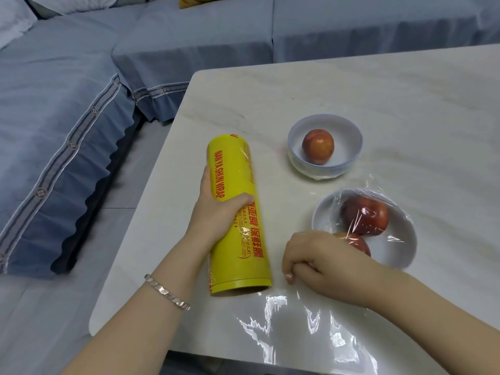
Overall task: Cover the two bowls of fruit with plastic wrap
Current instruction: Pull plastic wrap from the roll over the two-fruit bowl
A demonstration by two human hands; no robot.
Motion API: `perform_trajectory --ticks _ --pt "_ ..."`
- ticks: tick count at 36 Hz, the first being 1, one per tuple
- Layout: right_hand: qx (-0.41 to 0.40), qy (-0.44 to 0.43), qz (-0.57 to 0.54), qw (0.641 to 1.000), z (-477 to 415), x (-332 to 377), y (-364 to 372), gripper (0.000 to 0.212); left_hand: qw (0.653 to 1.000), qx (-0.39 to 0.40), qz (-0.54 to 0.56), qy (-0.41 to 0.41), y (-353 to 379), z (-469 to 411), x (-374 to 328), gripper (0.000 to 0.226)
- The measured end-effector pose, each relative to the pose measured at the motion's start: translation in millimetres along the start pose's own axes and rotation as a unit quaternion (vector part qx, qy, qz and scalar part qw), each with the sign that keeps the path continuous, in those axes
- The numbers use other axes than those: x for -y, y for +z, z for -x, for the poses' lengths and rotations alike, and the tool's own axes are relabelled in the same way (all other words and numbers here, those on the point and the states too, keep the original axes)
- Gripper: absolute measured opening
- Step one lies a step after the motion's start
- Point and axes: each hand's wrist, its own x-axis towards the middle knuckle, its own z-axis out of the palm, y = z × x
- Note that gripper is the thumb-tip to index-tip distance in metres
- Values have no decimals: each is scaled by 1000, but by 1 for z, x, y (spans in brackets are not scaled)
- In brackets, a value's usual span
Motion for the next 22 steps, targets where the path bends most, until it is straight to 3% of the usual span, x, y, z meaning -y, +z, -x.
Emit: perform_trajectory --ticks 6,8,9,12,15,16,19,22 --pt "-93 -43 -29 994 11 -3 -11 21 1000 7 21 -1 -3 1 1 96" --pt "-125 2 48 991 12 -6 -15 15 999 10 36 -2 -4 1 2 92" --pt "-131 43 70 988 12 -6 -16 24 999 12 40 -3 -4 1 2 91" --pt "-103 131 43 985 9 2 -17 37 999 16 42 -8 -5 2 2 94" --pt "-16 140 62 988 8 13 -15 8 999 23 39 -14 -8 3 1 93" --pt "21 143 87 986 8 16 -14 6 999 28 39 -15 -9 3 1 92" --pt "125 163 135 969 12 20 -17 41 998 37 50 -34 -13 4 0 93" --pt "92 152 168 970 11 26 -27 47 991 35 86 -96 -19 4 0 95"
